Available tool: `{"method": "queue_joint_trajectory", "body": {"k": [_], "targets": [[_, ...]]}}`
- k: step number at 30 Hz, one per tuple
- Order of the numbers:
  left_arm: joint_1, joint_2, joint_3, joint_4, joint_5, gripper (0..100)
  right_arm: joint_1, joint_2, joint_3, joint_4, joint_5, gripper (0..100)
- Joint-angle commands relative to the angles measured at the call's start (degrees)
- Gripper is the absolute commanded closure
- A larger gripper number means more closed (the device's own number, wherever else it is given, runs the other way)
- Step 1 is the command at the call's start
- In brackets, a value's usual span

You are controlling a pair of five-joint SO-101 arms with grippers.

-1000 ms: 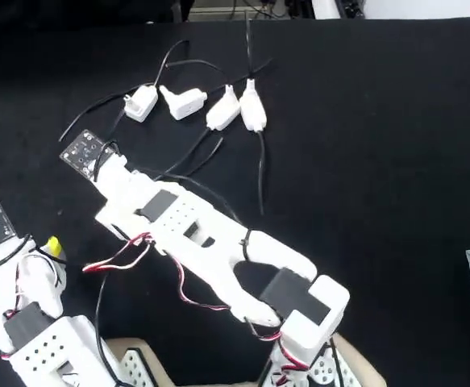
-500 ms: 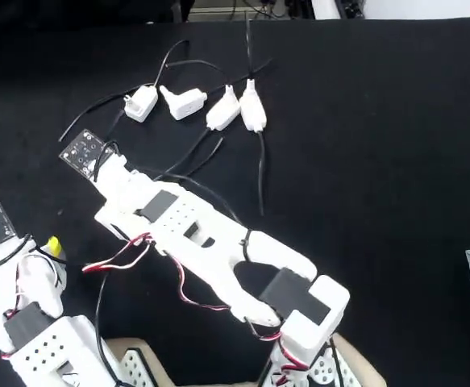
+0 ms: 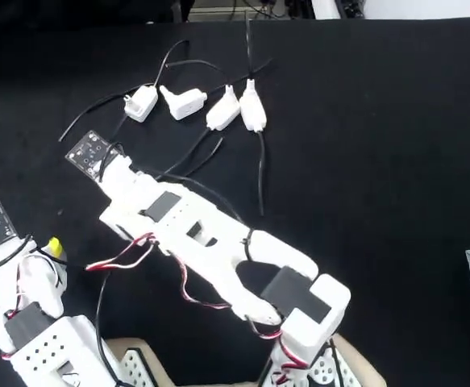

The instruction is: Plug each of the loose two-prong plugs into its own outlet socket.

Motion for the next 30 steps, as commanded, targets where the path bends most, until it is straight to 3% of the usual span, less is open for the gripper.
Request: {"method": "queue_joint_trajectory", "body": {"k": [1, 19, 30], "targets": [[0.0, -0.6, -0.5, 0.2, 0.5, 73, 1.7, 1.4, -0.2, -0.9, -0.4, 98.7], [0.0, -0.6, -0.5, 0.2, 0.4, 73, -0.3, 2.5, 0.4, 4.7, 0.2, 98.7], [-0.1, -0.6, -0.4, 0.2, 0.4, 73, -0.4, 7.5, -2.8, 10.9, 5.0, 98.6]]}}
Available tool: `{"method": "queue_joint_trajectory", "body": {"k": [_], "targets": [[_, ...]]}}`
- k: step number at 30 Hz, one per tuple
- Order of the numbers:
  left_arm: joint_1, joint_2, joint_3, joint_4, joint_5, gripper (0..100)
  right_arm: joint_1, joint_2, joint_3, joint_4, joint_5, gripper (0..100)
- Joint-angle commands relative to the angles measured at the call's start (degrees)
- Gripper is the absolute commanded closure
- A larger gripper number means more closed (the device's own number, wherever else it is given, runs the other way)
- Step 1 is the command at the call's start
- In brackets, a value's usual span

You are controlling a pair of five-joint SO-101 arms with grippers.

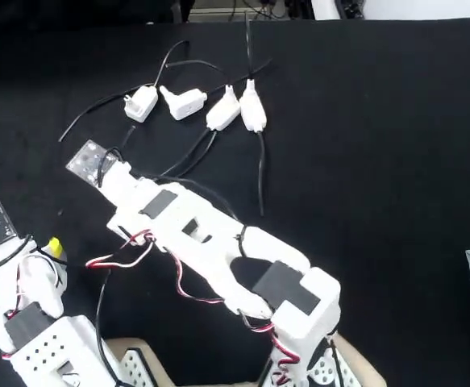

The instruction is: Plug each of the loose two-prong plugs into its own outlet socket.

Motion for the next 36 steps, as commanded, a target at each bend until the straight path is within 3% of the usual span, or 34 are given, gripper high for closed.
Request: {"method": "queue_joint_trajectory", "body": {"k": [1, 4, 9, 22, 28, 32, 36], "targets": [[-0.1, -0.6, -0.4, 0.2, 0.4, 73, -0.4, 1.8, -0.1, 4.0, 0.7, 98.4], [0.0, -0.6, -0.4, 0.2, 0.3, 73, -0.5, 0.5, -1.0, 4.3, 0.4, 96.7], [0.0, -0.6, -0.4, 0.2, 0.3, 73, -0.7, -5.8, -1.4, 10.0, 0.2, 82.1], [0.0, -0.6, -0.4, 0.2, 0.3, 73, -1.5, -8.3, -1.3, 7.4, 0.0, 88.4], [0.0, -0.6, -0.4, 0.2, 0.3, 73, -1.8, -8.3, -1.0, 4.5, -3.8, 88.7], [0.0, -0.6, -0.4, 0.2, 0.3, 73, -1.6, -8.3, -0.9, 4.3, -3.5, 99.2], [0.0, -0.6, -0.4, 0.2, 0.3, 73, -1.6, -6.3, 0.5, 4.2, -3.4, 98.6]]}}
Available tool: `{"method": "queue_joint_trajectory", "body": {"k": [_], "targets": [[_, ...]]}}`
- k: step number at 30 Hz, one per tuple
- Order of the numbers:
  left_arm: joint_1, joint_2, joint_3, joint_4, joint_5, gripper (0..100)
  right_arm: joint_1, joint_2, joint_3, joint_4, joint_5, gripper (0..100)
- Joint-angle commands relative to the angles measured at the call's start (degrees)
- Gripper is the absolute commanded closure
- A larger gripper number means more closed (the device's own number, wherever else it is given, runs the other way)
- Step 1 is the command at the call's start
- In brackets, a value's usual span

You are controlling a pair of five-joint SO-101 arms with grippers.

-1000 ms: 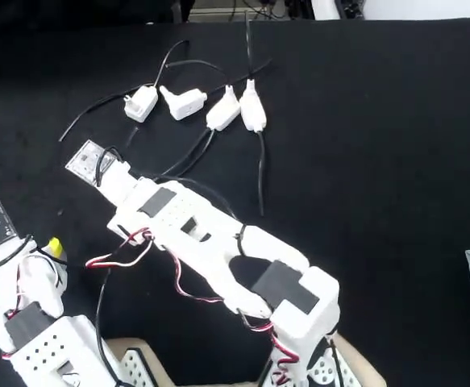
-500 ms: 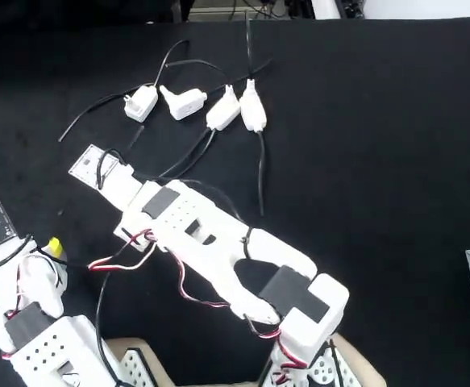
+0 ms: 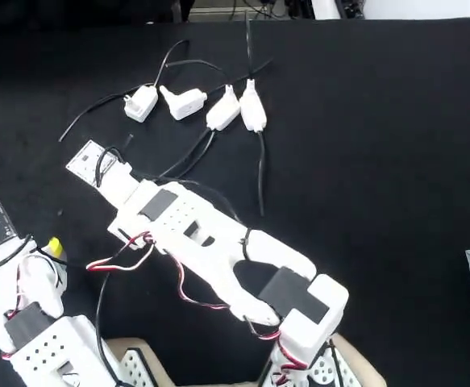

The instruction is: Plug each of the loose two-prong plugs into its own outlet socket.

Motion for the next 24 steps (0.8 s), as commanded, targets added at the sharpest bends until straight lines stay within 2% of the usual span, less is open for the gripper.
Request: {"method": "queue_joint_trajectory", "body": {"k": [1, 6, 10, 13, 16, 18, 21, 24], "targets": [[0.0, -0.6, -0.4, 0.2, 0.3, 73, -0.6, 0.2, 0.2, -0.8, -0.4, 98.6], [0.0, -0.6, -0.3, 0.2, 0.3, 73, -0.6, 6.5, -1.7, -0.3, -0.4, 98.7], [0.0, -0.6, 0.1, 0.2, 0.3, 73, -0.6, 5.8, -2.2, -0.1, -0.4, 98.6], [0.0, -0.6, 0.0, 0.2, 0.3, 72, -0.6, 1.2, -2.2, 2.4, -0.4, 94.0], [0.0, -0.6, -0.2, 0.2, 0.4, 72, -0.6, -5.4, -2.2, 8.1, -0.9, 79.9], [0.5, -0.6, -0.2, 0.2, 0.5, 72, -0.9, -10.1, -2.2, 12.4, -1.4, 74.0], [2.9, -0.6, -0.2, 0.2, 0.6, 72, -1.0, -17.1, -2.2, 18.0, -2.8, 74.5], [5.8, -0.6, -0.6, 0.2, 0.6, 72, -0.6, -24.7, -1.8, 24.0, -2.9, 79.2]]}}
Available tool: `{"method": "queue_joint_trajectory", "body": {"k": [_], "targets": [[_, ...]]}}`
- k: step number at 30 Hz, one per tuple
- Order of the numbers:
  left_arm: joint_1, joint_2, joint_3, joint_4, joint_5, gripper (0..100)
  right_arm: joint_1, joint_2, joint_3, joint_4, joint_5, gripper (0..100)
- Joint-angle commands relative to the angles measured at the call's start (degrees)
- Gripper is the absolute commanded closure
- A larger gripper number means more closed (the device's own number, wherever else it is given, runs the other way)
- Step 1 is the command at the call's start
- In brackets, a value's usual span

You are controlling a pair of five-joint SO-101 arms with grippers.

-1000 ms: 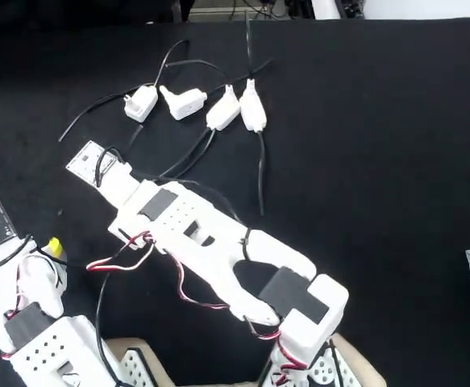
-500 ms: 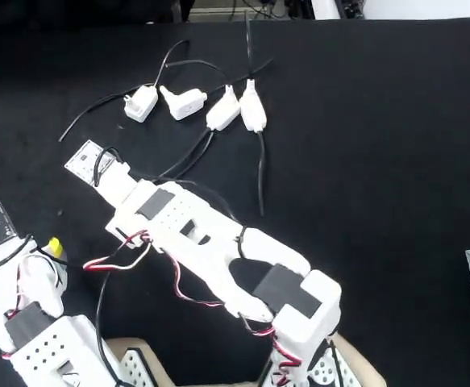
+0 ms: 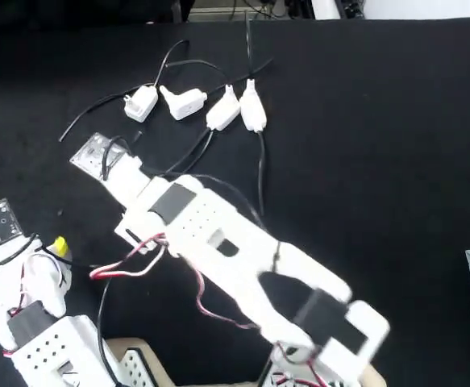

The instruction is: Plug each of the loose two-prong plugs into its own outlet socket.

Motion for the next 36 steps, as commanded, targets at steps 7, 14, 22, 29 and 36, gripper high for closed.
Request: {"method": "queue_joint_trajectory", "body": {"k": [7, 14, 22, 29, 36], "targets": [[19.7, -0.2, -9.5, 11.2, 0.5, 66, 15.7, -26.2, 1.5, 22.6, -0.9, 96.6], [32.5, 0.0, -10.3, 12.4, -4.4, 66, 42.0, -35.1, 18.5, 12.8, -0.9, 98.5], [36.0, 0.2, -9.8, 11.9, -6.1, 66, 47.6, -36.4, 31.2, -2.5, -1.0, 98.5], [35.7, 16.5, -10.6, 0.4, -6.2, 66, 47.5, -36.4, 31.4, -2.7, -1.0, 98.5], [36.7, 46.0, -23.3, -7.1, -6.3, 66, 47.4, -36.2, 31.4, -2.6, -1.0, 98.5]]}}
